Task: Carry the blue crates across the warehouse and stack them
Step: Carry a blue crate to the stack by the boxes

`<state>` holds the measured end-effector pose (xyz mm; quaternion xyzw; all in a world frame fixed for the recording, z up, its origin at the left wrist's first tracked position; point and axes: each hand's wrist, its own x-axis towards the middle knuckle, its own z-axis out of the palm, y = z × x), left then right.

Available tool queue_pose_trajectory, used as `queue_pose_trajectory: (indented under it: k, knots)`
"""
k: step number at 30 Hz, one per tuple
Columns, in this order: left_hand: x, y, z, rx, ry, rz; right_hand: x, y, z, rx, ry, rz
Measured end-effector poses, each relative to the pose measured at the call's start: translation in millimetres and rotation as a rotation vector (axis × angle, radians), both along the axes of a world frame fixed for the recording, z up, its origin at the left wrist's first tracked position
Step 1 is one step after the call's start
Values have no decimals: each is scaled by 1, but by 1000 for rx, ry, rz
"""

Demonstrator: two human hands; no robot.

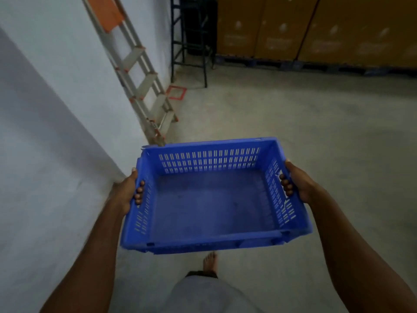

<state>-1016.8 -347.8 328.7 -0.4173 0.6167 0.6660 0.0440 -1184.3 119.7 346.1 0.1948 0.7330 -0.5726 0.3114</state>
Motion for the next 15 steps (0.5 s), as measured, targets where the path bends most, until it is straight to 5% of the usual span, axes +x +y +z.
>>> queue_pose_trajectory:
  k: [15]
  knots:
    - [-432,125,12,-11,43,-358,-236,147,-10,27,71,-430]
